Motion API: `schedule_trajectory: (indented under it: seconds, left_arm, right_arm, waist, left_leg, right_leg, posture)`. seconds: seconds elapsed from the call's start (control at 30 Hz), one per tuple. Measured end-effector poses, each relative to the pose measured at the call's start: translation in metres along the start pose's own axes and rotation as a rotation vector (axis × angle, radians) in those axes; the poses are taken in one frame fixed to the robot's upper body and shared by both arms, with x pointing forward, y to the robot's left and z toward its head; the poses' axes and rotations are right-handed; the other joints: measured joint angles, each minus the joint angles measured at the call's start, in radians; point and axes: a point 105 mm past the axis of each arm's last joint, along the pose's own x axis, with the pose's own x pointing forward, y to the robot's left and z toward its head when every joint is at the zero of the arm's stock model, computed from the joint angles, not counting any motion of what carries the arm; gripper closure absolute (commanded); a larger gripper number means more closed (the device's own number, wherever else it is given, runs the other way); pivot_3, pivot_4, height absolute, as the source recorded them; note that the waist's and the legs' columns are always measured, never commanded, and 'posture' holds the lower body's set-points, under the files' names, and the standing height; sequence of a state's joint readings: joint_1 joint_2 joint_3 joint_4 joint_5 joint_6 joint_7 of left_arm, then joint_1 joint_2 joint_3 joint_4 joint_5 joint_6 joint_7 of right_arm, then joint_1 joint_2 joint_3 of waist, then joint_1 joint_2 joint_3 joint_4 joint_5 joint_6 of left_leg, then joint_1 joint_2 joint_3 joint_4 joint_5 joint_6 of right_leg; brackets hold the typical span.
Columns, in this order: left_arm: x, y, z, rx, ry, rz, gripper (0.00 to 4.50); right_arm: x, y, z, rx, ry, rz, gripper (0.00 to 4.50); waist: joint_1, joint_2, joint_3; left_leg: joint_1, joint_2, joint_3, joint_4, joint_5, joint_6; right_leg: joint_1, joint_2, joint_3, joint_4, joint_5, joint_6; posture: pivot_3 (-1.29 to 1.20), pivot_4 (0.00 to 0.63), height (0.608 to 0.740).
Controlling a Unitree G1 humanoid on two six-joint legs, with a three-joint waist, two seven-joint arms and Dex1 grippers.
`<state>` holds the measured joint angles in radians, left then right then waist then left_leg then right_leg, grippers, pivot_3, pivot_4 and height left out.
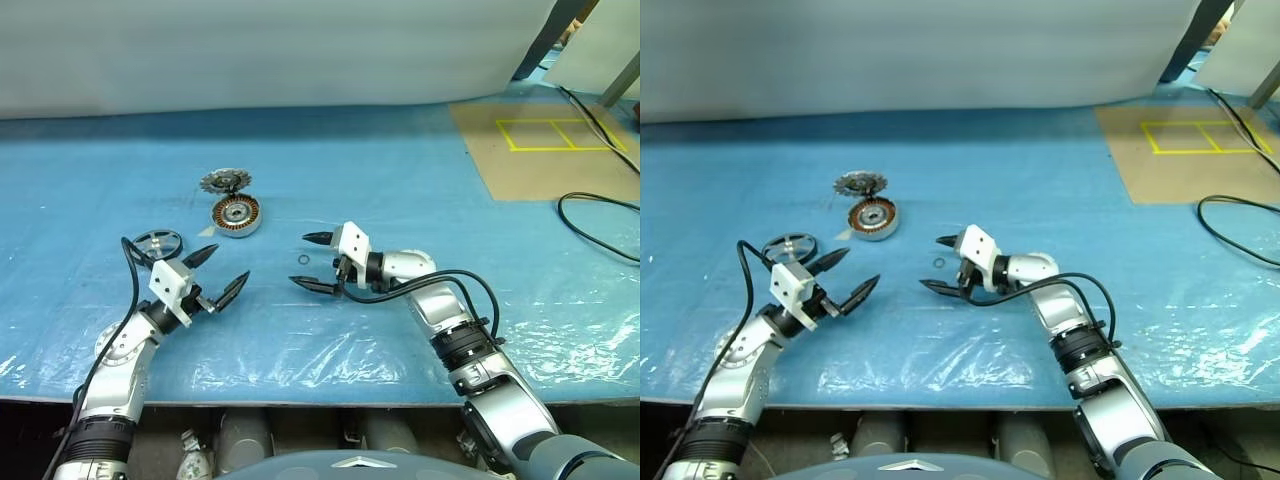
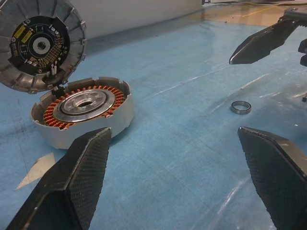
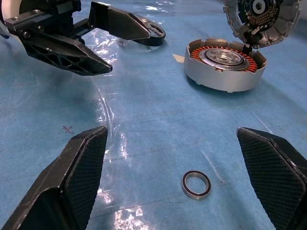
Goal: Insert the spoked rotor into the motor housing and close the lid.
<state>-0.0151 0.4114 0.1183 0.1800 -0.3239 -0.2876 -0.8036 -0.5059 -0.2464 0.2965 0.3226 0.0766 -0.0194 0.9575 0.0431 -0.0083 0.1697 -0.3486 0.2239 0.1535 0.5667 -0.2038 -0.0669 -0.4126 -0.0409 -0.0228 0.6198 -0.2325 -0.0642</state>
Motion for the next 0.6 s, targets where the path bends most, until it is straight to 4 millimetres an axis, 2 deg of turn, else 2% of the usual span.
schedule_trajectory:
  seconds: [0.6]
  left_arm:
    - [0.0022,0.0012,0.0012,0.01,0.0,0.004,0.06]
  right_arm:
    - [0.002,-0.0013,0.0016,-0.002,-0.003,0.004,0.0]
  waist:
    - [0.0,0.0,0.0]
  left_leg:
    - [0.0,0.0,0.0,0.0,0.0,0.0]
  right_leg:
    - [0.0,0.0,0.0,0.0,0.0,0.0]
  posture:
    - [0.0,0.15,0.74]
